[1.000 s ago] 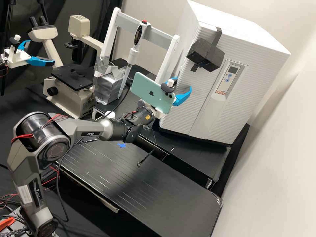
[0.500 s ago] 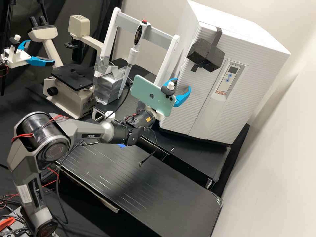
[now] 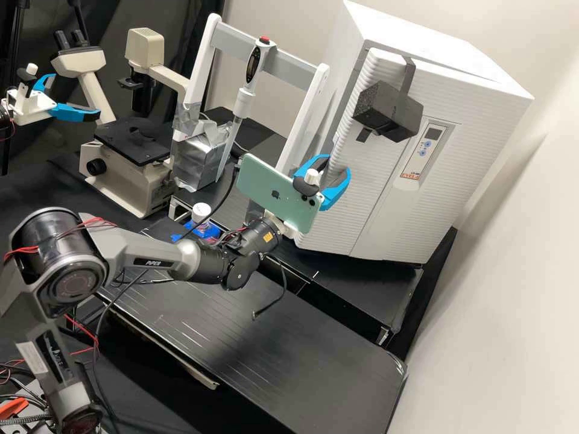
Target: Open the door
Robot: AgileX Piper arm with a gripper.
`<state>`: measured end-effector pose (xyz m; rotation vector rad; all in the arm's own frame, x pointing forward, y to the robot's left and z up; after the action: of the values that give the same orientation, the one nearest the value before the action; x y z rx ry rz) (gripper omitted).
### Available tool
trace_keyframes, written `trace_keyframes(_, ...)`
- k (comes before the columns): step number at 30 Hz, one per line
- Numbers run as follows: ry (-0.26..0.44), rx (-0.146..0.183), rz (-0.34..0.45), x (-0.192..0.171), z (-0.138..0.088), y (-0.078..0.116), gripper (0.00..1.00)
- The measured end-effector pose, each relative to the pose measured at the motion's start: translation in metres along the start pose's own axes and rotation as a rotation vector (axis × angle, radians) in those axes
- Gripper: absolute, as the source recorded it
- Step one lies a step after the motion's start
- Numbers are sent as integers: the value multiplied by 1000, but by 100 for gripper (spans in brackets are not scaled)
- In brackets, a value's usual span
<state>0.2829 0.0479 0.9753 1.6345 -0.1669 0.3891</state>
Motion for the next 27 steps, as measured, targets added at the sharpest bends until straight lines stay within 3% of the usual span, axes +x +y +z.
trace_keyframes(6, -23, 14, 71, -25, 15, 10, 0)
trace_keyframes(17, -104, 81, 240, -51, 43, 24, 0)
trace_keyframes(23, -143, 92, 249, -68, 54, 17, 0)
trace_keyframes(27, -188, 86, 212, -89, 58, 9, 0)
